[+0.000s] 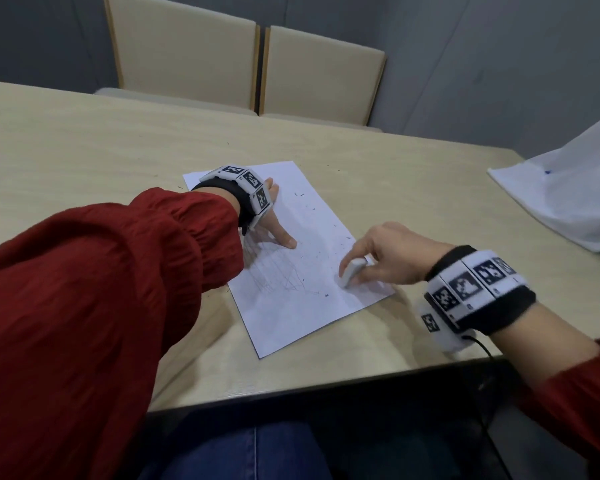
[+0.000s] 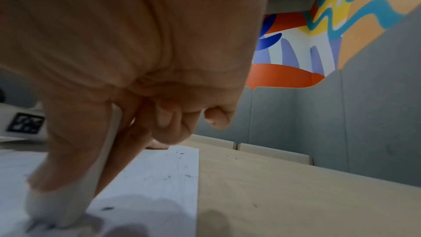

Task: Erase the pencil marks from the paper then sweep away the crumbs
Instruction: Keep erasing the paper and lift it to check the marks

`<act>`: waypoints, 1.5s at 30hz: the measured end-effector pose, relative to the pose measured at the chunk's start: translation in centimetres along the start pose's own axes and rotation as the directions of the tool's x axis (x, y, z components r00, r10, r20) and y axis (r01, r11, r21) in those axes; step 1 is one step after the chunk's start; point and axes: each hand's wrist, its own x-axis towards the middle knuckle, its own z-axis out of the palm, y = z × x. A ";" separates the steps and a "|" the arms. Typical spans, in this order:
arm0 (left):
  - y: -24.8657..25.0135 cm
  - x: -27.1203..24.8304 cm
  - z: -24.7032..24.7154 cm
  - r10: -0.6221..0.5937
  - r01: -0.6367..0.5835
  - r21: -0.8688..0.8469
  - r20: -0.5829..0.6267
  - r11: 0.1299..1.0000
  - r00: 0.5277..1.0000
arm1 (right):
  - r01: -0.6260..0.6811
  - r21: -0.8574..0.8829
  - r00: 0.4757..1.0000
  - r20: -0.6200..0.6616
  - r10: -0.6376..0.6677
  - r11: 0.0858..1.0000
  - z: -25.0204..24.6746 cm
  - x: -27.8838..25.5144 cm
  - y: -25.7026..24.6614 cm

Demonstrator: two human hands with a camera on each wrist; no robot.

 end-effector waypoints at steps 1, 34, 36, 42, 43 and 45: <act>0.0 0.0 0.1 -0.001 0.001 0.000 -0.004 1.000 1.000 | -0.004 -0.014 1.000 0.027 0.004 1.000 0.0 -0.6 -0.1; 2.1 -7.5 4.3 -0.024 0.026 0.056 -0.041 0.998 0.999 | -0.196 0.078 0.951 -0.227 0.208 0.978 0.0 6.2 -4.6; 2.2 -7.4 4.5 -0.008 0.009 0.072 -0.014 0.997 1.000 | -0.161 0.082 0.961 -0.213 0.175 0.984 -0.7 7.0 -5.2; 1.5 -7.0 4.4 -0.008 0.005 0.068 0.042 0.998 0.999 | -0.094 0.090 0.979 -0.175 0.109 0.991 -0.9 8.2 -5.7; 1.5 -6.9 4.4 -0.018 0.015 0.059 0.052 0.998 0.998 | -0.094 0.073 0.980 -0.167 0.105 0.993 -1.0 8.0 -5.7; 1.6 -6.9 4.2 -0.029 0.026 0.057 0.057 0.998 0.998 | -0.085 0.027 0.985 -0.146 0.088 0.996 -0.9 7.1 -5.5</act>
